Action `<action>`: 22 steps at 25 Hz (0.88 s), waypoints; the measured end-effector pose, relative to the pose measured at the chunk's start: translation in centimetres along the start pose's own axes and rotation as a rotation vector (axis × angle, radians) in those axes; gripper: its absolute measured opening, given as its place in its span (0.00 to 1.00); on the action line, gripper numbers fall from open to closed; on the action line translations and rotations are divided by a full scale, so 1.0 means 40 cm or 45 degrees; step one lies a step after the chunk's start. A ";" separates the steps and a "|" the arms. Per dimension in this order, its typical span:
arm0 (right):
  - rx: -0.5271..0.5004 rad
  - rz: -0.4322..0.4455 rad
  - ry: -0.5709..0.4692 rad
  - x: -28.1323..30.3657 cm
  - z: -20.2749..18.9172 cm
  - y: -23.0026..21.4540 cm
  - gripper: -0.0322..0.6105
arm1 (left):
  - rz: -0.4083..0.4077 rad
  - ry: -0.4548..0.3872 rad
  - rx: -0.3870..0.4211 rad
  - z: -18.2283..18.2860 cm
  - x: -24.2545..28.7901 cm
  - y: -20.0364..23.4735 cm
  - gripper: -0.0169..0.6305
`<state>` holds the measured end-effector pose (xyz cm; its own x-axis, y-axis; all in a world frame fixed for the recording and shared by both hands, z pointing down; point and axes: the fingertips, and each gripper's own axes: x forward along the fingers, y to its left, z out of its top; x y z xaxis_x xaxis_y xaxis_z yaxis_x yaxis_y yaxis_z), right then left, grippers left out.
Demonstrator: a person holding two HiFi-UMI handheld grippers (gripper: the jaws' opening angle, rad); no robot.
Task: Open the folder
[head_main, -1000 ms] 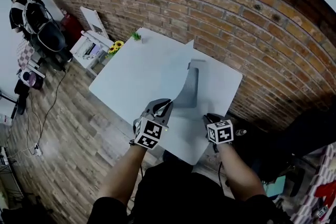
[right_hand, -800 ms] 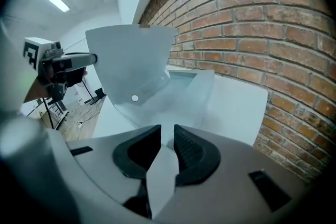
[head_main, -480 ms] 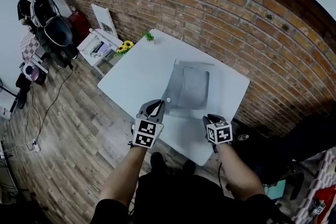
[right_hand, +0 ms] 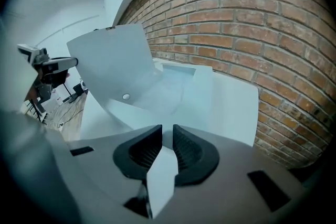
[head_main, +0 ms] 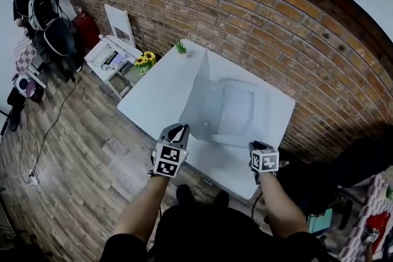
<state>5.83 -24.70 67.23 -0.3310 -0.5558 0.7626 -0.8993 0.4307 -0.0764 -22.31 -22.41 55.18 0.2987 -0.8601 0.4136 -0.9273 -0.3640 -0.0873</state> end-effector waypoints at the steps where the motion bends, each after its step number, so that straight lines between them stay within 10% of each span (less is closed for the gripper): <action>1: 0.009 -0.027 -0.003 -0.005 0.004 -0.002 0.17 | -0.002 0.005 -0.013 -0.012 -0.001 0.014 0.08; 22: 0.137 -0.141 0.016 -0.019 -0.011 0.011 0.16 | 0.009 0.151 -0.185 -0.170 0.018 0.166 0.10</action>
<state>5.80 -23.77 66.89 -0.2251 -0.5865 0.7781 -0.9558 0.2880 -0.0594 -29.81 -23.01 61.05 0.2713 -0.8113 0.5179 -0.9547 -0.2953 0.0375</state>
